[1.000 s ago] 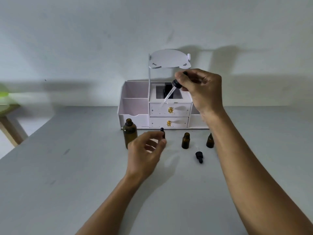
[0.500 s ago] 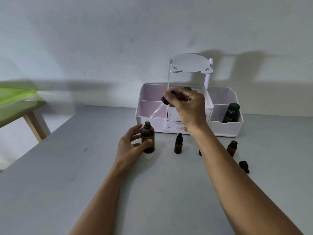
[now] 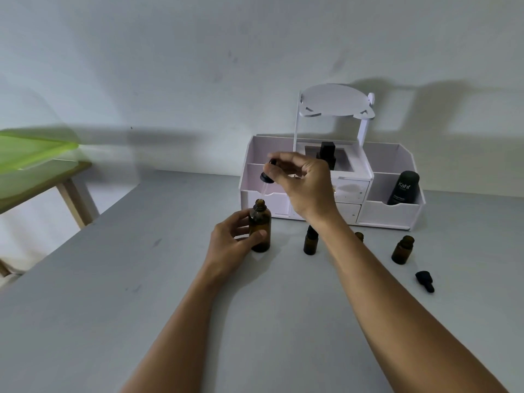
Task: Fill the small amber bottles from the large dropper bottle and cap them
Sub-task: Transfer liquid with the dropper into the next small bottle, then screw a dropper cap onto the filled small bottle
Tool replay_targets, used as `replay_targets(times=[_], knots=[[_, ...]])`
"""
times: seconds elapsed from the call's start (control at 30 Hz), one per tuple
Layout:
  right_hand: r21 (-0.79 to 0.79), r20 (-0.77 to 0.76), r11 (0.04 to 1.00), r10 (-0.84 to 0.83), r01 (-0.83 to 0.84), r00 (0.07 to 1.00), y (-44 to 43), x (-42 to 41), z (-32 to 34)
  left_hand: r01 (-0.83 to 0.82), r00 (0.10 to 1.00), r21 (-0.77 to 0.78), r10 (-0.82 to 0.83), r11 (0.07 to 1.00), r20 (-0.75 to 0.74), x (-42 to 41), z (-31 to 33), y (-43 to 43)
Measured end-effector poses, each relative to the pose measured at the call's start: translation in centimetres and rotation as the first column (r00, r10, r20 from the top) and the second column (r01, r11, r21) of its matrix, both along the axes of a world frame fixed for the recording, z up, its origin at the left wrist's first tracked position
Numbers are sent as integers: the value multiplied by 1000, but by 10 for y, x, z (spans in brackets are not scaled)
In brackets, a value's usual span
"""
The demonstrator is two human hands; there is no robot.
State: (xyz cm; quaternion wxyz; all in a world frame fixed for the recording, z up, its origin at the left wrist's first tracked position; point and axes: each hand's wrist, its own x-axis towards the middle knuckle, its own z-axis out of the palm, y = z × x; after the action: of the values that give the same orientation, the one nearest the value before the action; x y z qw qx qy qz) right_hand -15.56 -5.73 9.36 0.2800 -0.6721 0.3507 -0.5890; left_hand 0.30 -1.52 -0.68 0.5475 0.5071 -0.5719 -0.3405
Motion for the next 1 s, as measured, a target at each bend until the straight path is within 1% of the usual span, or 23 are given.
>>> replay_targets(times=[0.13,0.23,0.53,0.6,0.73,0.77,0.83,0.87,0.93,0.97,1.0], knots=[[72,-156,997,42,-31,987,-1,6,-18,-5,1000,2,5,1000,13,1,-1,-1],[88,-244,996,48,-28,969,-1,9,-26,-16,999,-3,16,1000,32,1,-1,-1],[89,-274,996,40,-16,961,-3,5,-29,-23,999,10,23,1000,38,1,0,2],[92,-261,996,44,-21,964,-1,3,-28,-23,999,7,23,1000,40,1,0,2],[80,-183,997,34,-20,982,5,-12,-19,-35,999,-15,36,999,35,2,0,4],[74,-171,997,28,-16,985,7,-19,-16,-68,997,-43,70,997,36,2,1,5],[60,-158,998,19,-10,987,12,-35,-10,-193,979,-154,202,969,44,-3,4,10],[50,-158,999,18,-10,987,15,-45,-7,-272,957,-231,289,934,41,-7,8,14],[36,-176,999,15,-9,984,21,-67,-3,-400,897,-387,441,831,21,-18,17,22],[39,-200,999,19,-11,980,25,-78,-1,-423,878,-452,479,785,10,-25,22,27],[48,-239,999,20,-9,971,28,-91,0,-414,876,-505,482,758,6,-34,26,31]])
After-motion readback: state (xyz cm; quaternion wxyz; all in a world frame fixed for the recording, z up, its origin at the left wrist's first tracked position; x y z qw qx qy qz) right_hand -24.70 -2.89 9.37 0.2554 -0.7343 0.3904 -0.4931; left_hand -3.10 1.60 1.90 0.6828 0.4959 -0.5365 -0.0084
